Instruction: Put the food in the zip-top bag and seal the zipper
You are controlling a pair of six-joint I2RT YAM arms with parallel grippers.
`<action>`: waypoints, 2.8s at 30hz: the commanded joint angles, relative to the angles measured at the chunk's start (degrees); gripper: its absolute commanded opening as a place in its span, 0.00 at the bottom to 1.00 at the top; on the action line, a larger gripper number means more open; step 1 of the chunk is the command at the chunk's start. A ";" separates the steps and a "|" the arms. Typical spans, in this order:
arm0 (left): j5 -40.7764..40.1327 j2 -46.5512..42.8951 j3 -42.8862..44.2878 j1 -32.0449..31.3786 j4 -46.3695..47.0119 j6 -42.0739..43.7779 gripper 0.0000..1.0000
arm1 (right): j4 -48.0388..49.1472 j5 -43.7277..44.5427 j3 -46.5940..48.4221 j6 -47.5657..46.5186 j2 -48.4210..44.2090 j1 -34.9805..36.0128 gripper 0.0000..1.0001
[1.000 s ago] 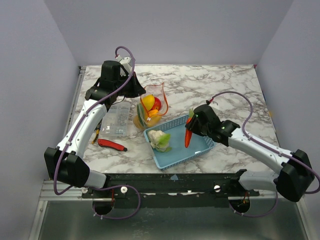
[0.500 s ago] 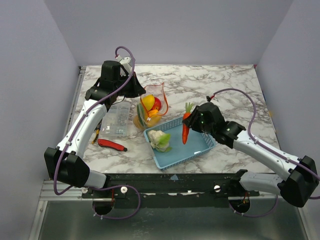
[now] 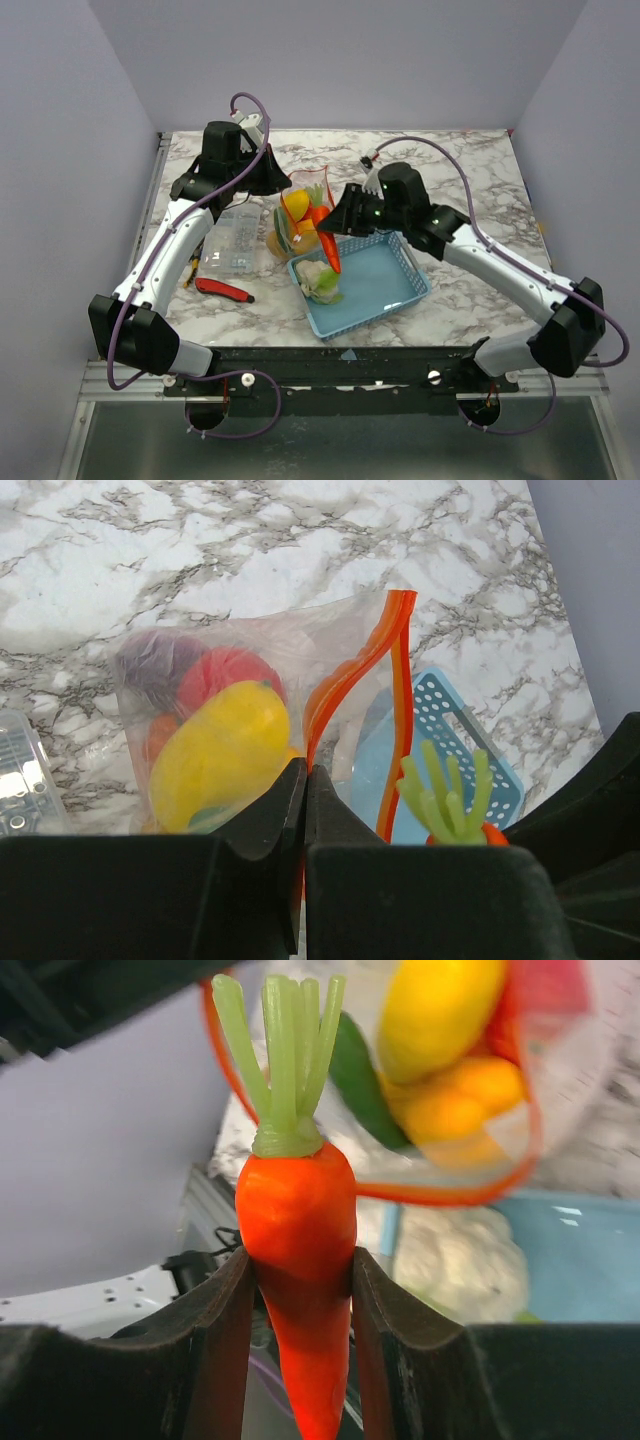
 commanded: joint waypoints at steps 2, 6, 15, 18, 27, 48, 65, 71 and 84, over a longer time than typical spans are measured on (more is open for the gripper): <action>1.11 -1.30 -0.33 0.16 1.41 0.13 0.00 | -4.48 -10.16 10.07 4.61 8.91 -0.25 0.13; 1.28 -1.30 -0.27 0.05 1.46 0.17 0.00 | -4.10 -11.93 14.75 12.23 15.69 -1.84 0.13; 1.63 -1.43 -0.26 0.09 1.48 0.17 0.00 | 15.25 -16.02 8.77 36.16 18.83 -7.36 0.13; 2.04 -1.15 -0.27 0.04 1.61 -0.08 0.00 | 18.10 -12.03 7.65 40.16 18.03 -7.97 0.13; 2.60 -0.96 -0.27 0.03 1.78 -0.29 0.00 | 22.02 -2.52 7.91 47.15 20.12 -8.10 0.16; 2.44 -0.93 -0.01 0.12 1.45 -0.11 0.00 | 5.87 8.78 20.07 15.14 26.12 -6.27 0.31; 3.21 -0.42 -0.05 0.12 1.61 -0.36 0.00 | 1.70 17.05 31.11 12.93 29.69 -3.27 0.57; 2.86 -0.62 -0.18 0.30 1.66 -0.27 0.00 | -3.25 13.20 30.40 8.71 28.39 -3.20 0.61; 3.21 -0.68 -0.19 0.56 1.78 -0.62 0.00 | -10.28 18.36 19.30 -1.35 13.63 -3.24 0.60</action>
